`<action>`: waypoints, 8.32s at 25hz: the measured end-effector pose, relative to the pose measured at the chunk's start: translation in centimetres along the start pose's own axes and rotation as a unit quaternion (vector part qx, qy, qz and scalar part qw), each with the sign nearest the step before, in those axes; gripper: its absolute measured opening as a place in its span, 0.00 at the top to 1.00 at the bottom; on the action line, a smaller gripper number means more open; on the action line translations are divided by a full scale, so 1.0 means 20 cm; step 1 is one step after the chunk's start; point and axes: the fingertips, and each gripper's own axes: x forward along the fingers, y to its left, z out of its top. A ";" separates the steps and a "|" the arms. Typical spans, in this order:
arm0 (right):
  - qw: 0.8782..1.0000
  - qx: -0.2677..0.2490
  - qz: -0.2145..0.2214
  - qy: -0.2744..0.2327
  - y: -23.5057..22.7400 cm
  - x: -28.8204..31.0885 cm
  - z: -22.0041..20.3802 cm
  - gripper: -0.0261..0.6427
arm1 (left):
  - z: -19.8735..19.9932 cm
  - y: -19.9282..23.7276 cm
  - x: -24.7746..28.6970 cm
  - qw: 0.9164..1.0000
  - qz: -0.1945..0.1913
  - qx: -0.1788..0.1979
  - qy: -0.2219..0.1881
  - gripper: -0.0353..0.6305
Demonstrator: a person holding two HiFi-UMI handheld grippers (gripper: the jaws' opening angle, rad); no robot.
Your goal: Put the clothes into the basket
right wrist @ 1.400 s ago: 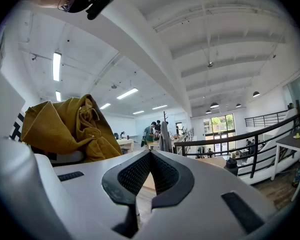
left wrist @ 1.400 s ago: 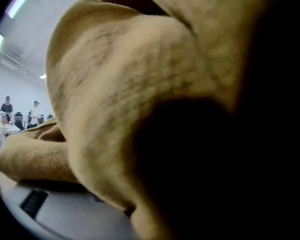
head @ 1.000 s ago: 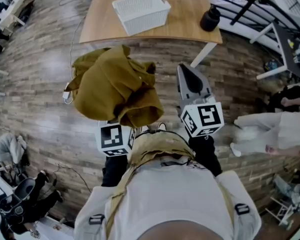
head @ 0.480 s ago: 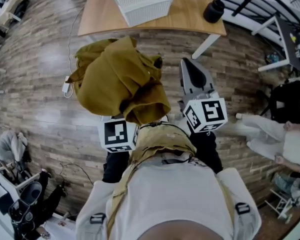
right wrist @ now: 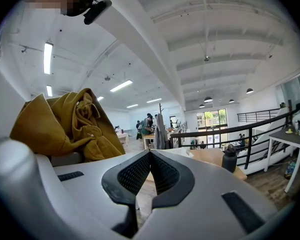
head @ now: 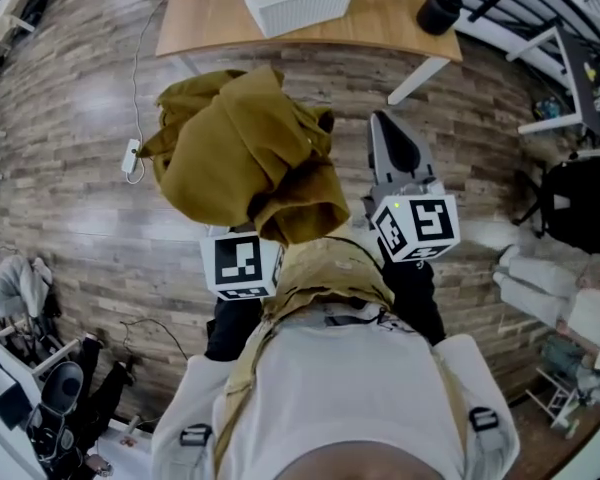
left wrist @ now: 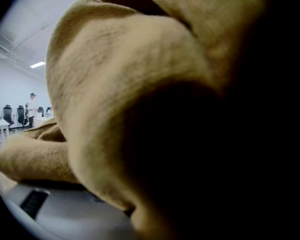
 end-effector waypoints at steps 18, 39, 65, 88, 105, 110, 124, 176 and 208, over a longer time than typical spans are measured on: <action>0.999 0.021 0.022 0.011 -0.11 0.51 -0.12 0.93 | -0.01 0.25 0.35 0.999 0.040 -0.003 -0.005 0.41; 0.995 0.058 0.076 0.019 -0.85 1.63 0.10 0.93 | 0.33 0.45 1.67 0.996 0.083 0.011 0.035 0.41; 0.993 0.040 0.077 0.085 -0.90 2.10 -0.04 0.93 | 0.01 0.69 2.11 0.987 0.035 -0.036 0.155 0.41; 0.987 0.027 0.044 0.151 -1.02 2.44 -0.23 0.93 | -0.02 0.75 2.45 0.947 -0.153 0.144 0.241 0.41; 0.979 0.044 -0.016 0.199 -1.35 2.54 -0.41 0.93 | -0.55 0.68 2.95 0.842 -0.314 0.283 0.336 0.41; 0.977 0.048 -0.019 0.206 -1.41 2.57 -0.44 0.93 | -0.77 0.68 3.07 0.811 -0.342 0.279 0.384 0.41; 0.970 0.056 -0.001 0.236 -1.32 2.68 -0.56 0.93 | -1.26 0.71 3.19 0.733 -0.378 0.291 0.486 0.41; 0.997 0.024 0.048 0.050 -0.94 2.39 0.21 0.93 | 0.19 0.69 2.63 0.984 -0.132 0.055 0.109 0.70; 0.994 0.010 0.071 -0.079 -0.87 2.45 0.66 0.93 | 0.76 0.72 2.58 0.998 -0.022 -0.026 -0.054 0.95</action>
